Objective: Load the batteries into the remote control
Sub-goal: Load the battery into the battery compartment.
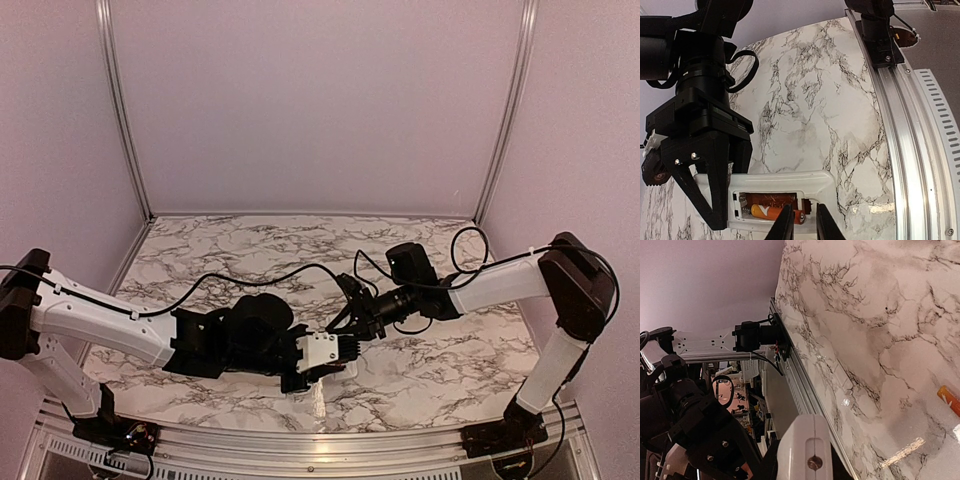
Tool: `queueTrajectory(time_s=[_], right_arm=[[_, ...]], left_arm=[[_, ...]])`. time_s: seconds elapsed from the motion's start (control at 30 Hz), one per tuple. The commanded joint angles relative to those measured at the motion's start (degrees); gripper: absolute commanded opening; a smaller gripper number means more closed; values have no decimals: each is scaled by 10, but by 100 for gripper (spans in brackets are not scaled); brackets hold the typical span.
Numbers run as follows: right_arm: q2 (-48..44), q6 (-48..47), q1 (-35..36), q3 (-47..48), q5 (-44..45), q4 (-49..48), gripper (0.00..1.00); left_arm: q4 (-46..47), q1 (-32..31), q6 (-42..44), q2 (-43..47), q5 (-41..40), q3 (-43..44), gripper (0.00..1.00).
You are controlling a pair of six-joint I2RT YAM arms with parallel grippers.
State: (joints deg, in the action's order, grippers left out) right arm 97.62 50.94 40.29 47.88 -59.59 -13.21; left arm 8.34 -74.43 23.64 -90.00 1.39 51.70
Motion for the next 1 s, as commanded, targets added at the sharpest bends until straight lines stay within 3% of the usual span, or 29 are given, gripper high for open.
queueTrajectory(time_s=[0.0,0.97], right_arm=[[3,-4,6,21,-10,-5,0],[-7,3,13,22,-13,-17,0]], left_arm=[[-15,-2,8,-10,-9,12,16],[-78,24,-25,-52,-62,45,9]])
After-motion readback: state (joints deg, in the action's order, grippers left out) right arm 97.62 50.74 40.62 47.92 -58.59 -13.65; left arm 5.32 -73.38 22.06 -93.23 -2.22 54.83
